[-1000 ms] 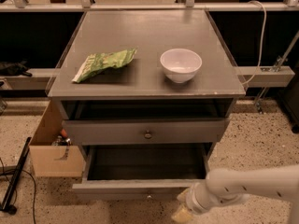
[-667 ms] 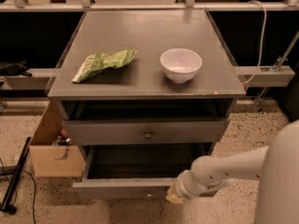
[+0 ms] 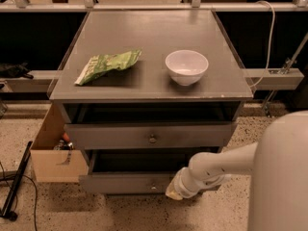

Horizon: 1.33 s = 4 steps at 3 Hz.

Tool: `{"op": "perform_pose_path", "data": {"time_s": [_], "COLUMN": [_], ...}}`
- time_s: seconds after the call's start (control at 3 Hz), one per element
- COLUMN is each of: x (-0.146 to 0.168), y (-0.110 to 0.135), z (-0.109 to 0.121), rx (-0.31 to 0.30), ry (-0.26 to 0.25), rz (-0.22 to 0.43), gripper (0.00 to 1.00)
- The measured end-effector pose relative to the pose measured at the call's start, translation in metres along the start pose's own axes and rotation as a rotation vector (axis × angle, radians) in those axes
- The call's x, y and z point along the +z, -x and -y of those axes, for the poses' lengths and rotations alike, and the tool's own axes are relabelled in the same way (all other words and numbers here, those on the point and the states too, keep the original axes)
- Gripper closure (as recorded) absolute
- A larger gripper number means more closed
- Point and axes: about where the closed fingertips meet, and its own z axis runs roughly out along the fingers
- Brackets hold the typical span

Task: Close middle drawer

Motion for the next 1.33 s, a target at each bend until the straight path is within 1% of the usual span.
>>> {"op": "perform_pose_path", "data": {"time_s": [0.33, 0.67, 1.0, 1.33], "x": [-0.002, 0.004, -0.004, -0.003], "y": [-0.024, -0.063, -0.054, -0.049], "z": [0.006, 0.020, 0.037, 0.034], "rx": [0.016, 0.061, 0.035, 0.028], "ry": [0.076, 0.145, 0.161, 0.154], "rz": [0.122, 0.227, 0.257, 0.260], "gripper": [0.58, 0.34, 0.11, 0.00]}}
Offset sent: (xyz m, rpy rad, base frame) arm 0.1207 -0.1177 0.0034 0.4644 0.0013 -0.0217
